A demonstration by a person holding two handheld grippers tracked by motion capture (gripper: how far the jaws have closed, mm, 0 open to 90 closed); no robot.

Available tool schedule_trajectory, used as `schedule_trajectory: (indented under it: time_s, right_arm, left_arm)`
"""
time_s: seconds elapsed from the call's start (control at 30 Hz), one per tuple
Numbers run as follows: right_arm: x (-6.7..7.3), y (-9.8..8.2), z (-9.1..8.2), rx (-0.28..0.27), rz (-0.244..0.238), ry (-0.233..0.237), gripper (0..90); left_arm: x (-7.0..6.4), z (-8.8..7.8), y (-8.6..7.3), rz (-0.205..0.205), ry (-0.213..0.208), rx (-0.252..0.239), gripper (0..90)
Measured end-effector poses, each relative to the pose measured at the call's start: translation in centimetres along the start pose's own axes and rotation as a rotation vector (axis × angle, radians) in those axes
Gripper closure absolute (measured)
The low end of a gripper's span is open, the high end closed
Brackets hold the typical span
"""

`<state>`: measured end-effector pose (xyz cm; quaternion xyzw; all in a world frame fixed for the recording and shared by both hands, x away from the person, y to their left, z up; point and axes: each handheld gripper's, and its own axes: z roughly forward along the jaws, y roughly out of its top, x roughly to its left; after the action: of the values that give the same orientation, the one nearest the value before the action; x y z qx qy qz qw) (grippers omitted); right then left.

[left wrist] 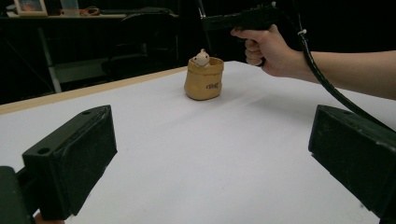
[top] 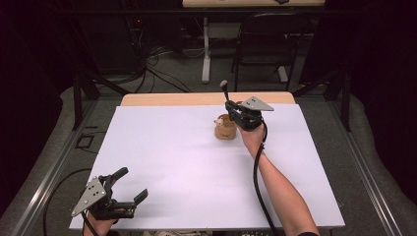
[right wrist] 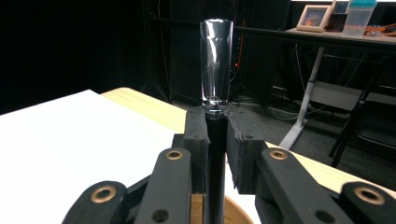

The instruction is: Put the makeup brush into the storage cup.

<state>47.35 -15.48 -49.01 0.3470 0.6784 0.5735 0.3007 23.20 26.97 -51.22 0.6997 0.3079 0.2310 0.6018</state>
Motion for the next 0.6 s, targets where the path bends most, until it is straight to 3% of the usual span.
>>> schedule_trajectory:
  time_s: [0.6]
  right_arm:
    - [0.0, -1.6, 0.3, 0.057, 0.019, 0.008, 79.4]
  left_arm:
    - [0.0, 0.0, 0.0, 0.0, 0.0, 0.0, 0.9]
